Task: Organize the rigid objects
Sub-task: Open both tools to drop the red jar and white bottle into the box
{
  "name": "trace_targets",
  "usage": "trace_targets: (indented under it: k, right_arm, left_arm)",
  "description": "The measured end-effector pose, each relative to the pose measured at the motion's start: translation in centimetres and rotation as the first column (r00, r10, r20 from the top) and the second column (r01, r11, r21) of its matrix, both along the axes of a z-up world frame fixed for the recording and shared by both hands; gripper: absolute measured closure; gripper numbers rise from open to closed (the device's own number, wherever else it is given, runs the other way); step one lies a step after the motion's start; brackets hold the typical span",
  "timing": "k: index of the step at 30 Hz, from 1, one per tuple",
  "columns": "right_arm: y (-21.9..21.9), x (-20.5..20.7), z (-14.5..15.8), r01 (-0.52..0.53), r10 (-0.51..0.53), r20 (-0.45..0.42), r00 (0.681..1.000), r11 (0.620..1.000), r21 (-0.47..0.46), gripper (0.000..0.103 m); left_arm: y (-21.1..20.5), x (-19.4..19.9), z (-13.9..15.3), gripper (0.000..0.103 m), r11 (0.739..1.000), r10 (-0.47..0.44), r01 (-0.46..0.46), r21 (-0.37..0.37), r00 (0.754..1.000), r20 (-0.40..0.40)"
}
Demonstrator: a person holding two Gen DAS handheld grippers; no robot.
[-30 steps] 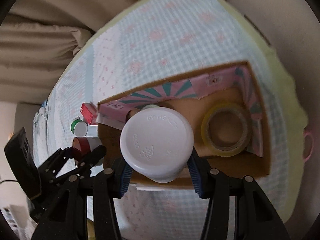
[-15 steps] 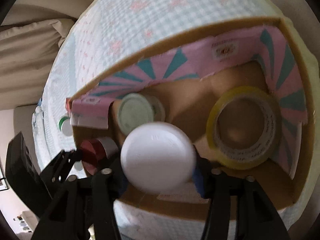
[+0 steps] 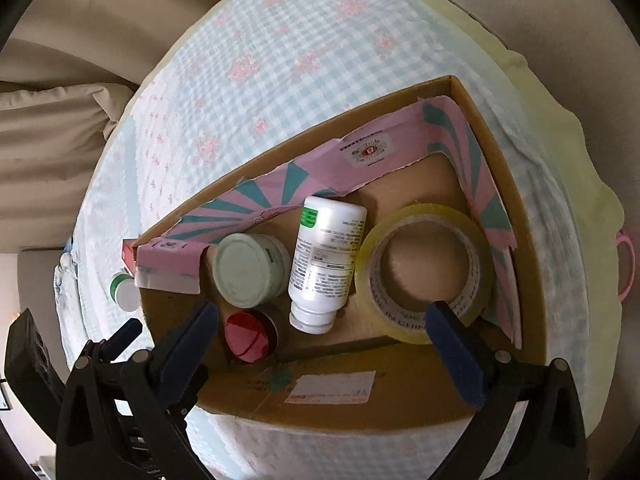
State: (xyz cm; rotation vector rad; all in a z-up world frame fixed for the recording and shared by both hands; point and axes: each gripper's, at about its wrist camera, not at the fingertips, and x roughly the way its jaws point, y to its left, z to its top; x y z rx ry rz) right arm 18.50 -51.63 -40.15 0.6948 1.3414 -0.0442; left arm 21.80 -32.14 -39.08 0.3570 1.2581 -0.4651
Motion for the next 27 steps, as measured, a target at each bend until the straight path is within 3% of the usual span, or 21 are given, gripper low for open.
trace_targets:
  k: [8,15,27]
  right_arm:
    - [0.1,-1.3,2.1,0.001,0.000,0.034,0.999,1.000,-0.024,0.000]
    - [0.8,-2.5,5.0,0.021,-0.015,0.076,0.997,0.997,-0.077,0.000]
    - [5.3,-5.7,12.0,-0.039,0.078,0.187,0.979,0.978,-0.204,0.000]
  left_arm:
    - [0.7,0.4,2.8,0.000,1.000,0.026,-0.026,-0.014,0.999,0.032]
    - [2.9,-1.8,7.5,0.000,0.998,0.049,-0.046,-0.039,0.995,0.082]
    - [8.1,-5.5,14.5,0.000,0.991,0.115,-0.101,-0.094,0.979,0.165]
